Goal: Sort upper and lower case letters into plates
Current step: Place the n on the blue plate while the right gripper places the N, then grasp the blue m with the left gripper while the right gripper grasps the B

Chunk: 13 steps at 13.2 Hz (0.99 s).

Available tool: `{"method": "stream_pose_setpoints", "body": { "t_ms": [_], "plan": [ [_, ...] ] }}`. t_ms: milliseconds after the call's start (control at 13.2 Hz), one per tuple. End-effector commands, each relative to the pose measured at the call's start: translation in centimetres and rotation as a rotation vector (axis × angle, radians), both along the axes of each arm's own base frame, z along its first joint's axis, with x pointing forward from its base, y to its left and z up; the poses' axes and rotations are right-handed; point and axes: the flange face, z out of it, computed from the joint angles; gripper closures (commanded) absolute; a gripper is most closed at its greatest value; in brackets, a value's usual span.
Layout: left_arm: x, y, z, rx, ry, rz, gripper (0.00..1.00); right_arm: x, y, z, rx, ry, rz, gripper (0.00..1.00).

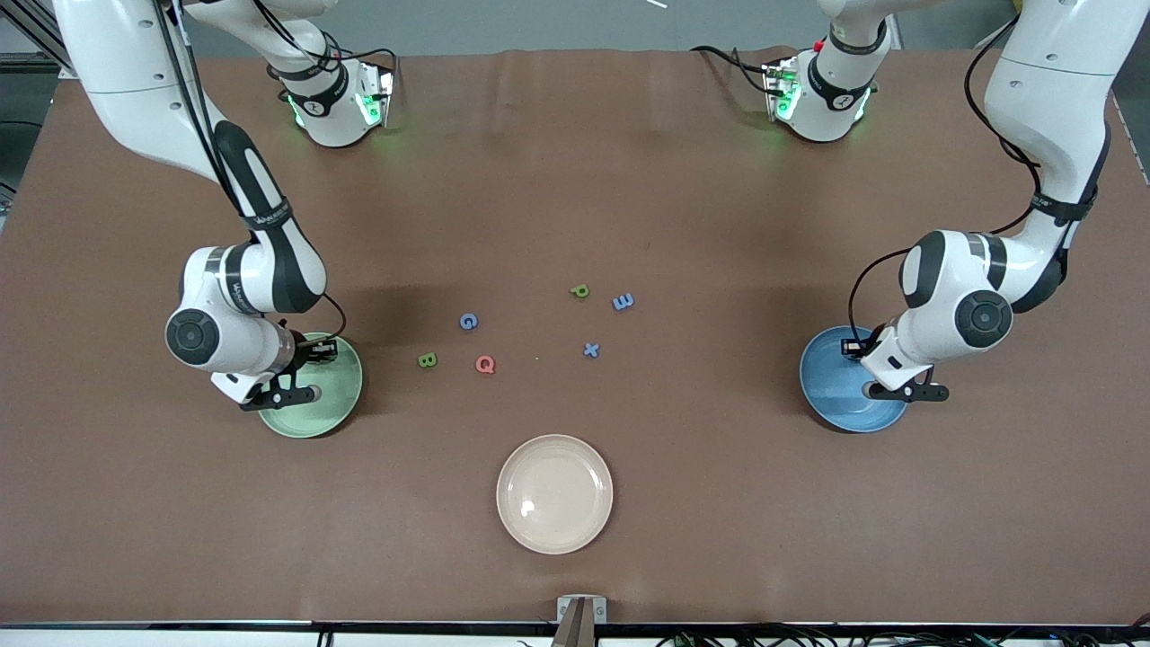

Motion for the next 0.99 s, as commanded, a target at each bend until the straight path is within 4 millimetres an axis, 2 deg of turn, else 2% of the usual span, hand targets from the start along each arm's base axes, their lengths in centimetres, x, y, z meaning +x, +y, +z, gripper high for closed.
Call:
{"method": "stream_pose_setpoints", "body": {
  "t_ms": [0, 76, 152, 379, 531, 607, 683, 835, 911],
  "plan": [
    [-0.1, 0.1, 0.3, 0.006, -0.015, -0.020, 0.68, -0.9, -1.0, 1.0, 0.010, -0.012, -0.005, 0.83],
    [0.1, 0.1, 0.7, 0.006, -0.024, -0.026, 0.46, -0.8, -1.0, 1.0, 0.010, -0.014, -0.005, 0.61],
    [0.4, -0.1, 1.2, 0.008, -0.033, -0.027, 0.00, -0.7, -0.9, 1.1, 0.010, -0.018, -0.005, 0.01],
    [1.2, -0.9, 4.2, 0.020, -0.064, -0.019, 0.00, -0.1, -0.3, 2.3, 0.011, -0.030, -0.005, 0.00],
    [1.5, -3.7, 6.3, 0.012, -0.043, -0.001, 0.00, 0.7, 1.4, 4.2, 0.021, -0.023, -0.020, 0.00],
    [1.3, -5.5, 7.1, 0.015, -0.035, 0.045, 0.00, 0.9, 2.7, 4.9, 0.014, -0.021, -0.054, 0.00],
    [0.9, -8.3, 7.8, 0.013, -0.033, 0.099, 0.00, 0.9, 4.6, 5.3, 0.003, -0.022, -0.086, 0.00],
    [-0.4, -14.8, 8.7, 0.006, -0.036, 0.243, 0.00, 0.6, 8.1, 5.4, -0.001, -0.038, -0.101, 0.00],
    [-1.2, -18.1, 9.0, 0.000, -0.037, 0.289, 0.00, 0.6, 9.1, 5.4, 0.017, -0.052, -0.125, 0.00]
  ]
}}
